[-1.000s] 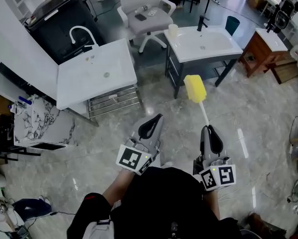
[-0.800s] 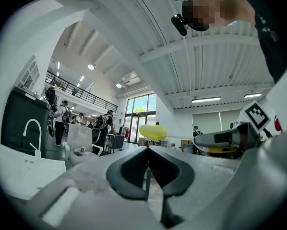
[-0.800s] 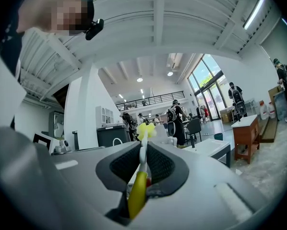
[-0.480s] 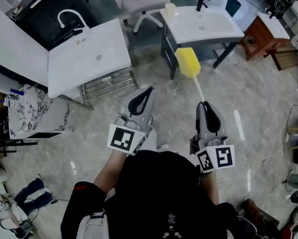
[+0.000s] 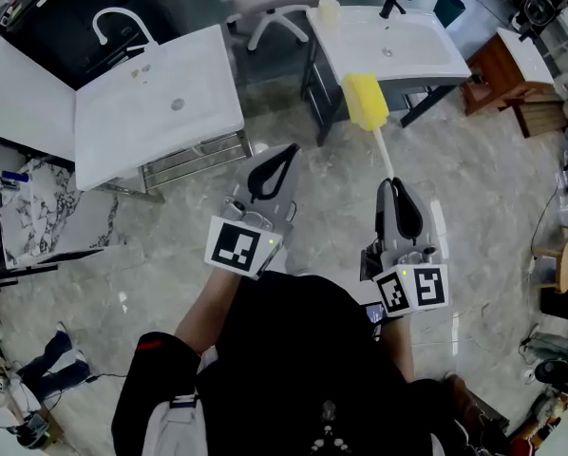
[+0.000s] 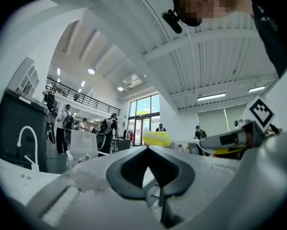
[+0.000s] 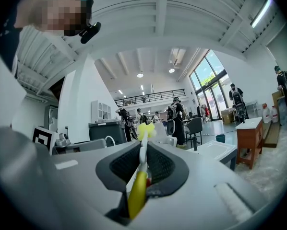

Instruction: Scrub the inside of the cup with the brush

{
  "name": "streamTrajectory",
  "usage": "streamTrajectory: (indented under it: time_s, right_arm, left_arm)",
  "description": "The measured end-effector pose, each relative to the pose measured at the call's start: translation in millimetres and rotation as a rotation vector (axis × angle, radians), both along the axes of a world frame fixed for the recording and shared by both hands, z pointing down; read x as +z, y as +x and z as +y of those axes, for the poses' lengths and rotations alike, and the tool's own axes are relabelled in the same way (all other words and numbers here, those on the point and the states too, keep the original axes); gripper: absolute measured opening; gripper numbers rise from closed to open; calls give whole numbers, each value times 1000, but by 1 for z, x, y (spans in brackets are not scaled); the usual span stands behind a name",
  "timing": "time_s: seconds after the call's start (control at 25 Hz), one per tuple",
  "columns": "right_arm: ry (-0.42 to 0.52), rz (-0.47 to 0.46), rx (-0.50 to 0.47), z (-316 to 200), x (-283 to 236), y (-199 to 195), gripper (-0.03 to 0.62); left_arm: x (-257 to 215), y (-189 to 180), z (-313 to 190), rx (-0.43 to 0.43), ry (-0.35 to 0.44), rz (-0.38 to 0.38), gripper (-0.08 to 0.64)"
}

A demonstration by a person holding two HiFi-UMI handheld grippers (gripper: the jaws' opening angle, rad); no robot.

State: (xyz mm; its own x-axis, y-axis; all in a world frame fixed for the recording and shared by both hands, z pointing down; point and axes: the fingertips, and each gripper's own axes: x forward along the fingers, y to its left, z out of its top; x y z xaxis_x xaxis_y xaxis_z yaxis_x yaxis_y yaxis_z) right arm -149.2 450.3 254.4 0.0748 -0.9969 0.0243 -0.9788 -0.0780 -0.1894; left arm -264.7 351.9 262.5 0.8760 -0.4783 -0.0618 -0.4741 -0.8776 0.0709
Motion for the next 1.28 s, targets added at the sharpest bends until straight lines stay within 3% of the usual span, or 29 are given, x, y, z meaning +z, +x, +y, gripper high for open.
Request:
streamTrajectory:
  time_s: [0.24, 0.76, 1.0, 1.28]
  right_arm:
    - [-9, 6, 25, -54, -2, 7, 43]
    - [-29, -2, 65, -129, 14, -1, 43]
    - [-37, -12, 75, -146, 17, 17, 43]
    - [-26, -27, 46, -171, 21, 53, 43]
  left_arm:
    - [2, 5, -59, 7, -14, 5, 2]
    - [16, -11, -138, 25, -23, 0, 2]
    - [24, 5, -150, 43, -45, 14, 2]
    - [23, 39, -163, 29, -11, 15, 2]
